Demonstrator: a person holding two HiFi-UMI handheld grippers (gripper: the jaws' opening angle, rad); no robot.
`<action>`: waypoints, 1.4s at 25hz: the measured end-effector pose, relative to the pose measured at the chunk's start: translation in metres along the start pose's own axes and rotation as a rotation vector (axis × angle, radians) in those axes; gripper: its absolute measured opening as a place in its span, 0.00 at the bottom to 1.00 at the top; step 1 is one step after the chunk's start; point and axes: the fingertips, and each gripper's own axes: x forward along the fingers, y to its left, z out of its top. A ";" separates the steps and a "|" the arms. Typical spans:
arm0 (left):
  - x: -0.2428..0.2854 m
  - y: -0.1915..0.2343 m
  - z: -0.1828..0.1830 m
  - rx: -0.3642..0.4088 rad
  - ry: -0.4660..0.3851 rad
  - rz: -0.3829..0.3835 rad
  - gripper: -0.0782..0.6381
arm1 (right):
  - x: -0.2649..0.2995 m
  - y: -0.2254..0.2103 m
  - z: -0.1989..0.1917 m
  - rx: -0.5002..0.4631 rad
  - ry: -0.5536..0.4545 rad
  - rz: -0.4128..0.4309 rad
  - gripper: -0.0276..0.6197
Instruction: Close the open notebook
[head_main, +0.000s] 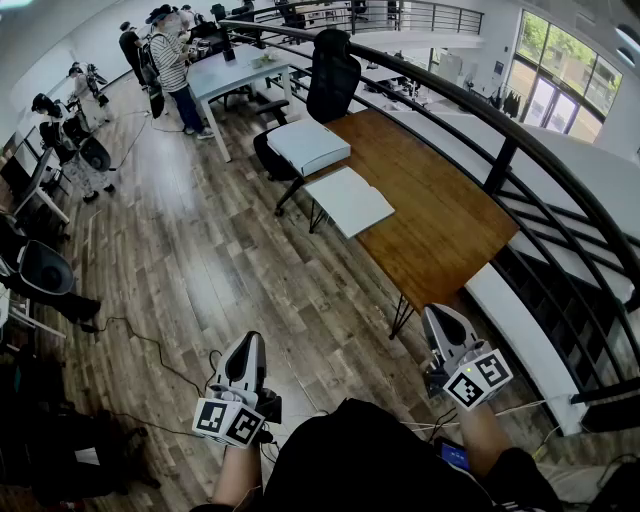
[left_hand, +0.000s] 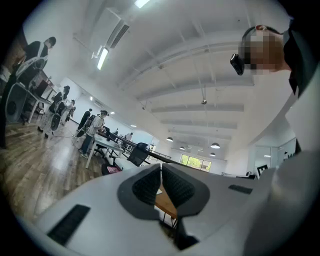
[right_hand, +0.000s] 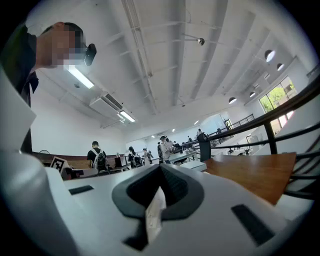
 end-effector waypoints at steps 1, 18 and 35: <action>0.001 -0.002 -0.002 -0.002 -0.001 -0.001 0.13 | 0.000 -0.002 -0.001 -0.002 0.003 0.000 0.03; -0.003 -0.018 -0.018 0.017 0.011 0.048 0.14 | -0.002 -0.009 -0.006 0.062 -0.011 0.068 0.04; -0.003 -0.071 -0.026 0.091 -0.045 0.097 0.46 | -0.034 -0.029 0.007 0.016 -0.062 0.127 0.61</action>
